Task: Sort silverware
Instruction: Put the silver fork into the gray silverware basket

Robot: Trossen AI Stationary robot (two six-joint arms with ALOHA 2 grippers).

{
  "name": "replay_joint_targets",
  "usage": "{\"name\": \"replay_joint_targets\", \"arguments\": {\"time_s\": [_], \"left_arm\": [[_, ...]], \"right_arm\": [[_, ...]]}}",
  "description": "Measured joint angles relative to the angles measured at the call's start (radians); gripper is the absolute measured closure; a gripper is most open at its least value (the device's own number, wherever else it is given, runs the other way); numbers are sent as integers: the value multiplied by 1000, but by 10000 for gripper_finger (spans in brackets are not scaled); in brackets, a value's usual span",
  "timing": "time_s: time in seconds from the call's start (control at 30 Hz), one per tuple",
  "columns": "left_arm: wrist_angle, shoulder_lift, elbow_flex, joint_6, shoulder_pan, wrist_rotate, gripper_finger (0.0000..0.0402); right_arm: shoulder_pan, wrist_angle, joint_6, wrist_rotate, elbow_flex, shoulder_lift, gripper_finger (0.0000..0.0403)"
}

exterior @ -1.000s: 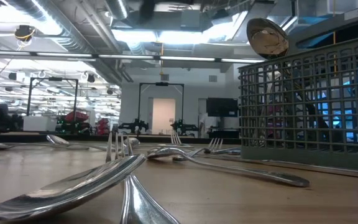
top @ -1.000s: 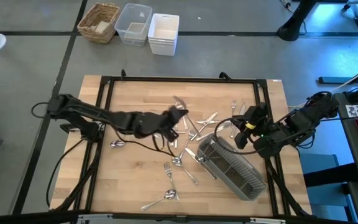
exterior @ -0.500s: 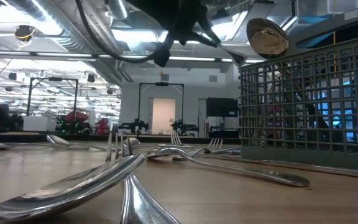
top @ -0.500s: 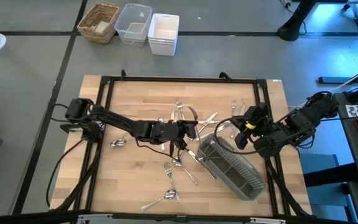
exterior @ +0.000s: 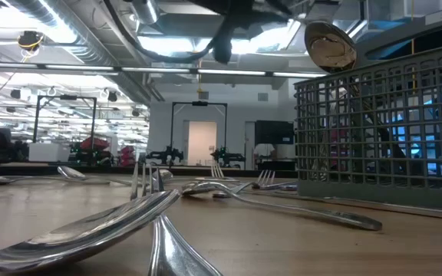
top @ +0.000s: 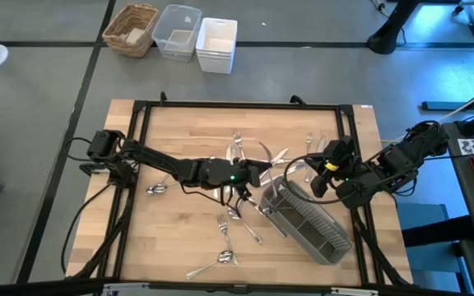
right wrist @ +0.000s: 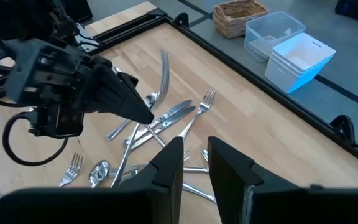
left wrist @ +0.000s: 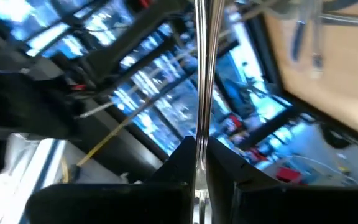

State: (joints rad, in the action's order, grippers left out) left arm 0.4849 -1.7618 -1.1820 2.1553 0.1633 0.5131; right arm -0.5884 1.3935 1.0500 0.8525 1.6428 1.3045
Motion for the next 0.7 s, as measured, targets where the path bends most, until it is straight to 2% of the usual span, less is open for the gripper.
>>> {"name": "replay_joint_targets", "arguments": {"time_s": [0.23,0.6,0.7], "left_arm": [[21,0,0,201,-20,-142,389],[35,-32,0,254,-32,-365,389],[49,-69,0,289,-41,-386,389]], "right_arm": [[0,-13,0,-1,0,0,327],[0,-17,0,-16,0,0,327],[0,-21,0,-16,0,0,327]]}}
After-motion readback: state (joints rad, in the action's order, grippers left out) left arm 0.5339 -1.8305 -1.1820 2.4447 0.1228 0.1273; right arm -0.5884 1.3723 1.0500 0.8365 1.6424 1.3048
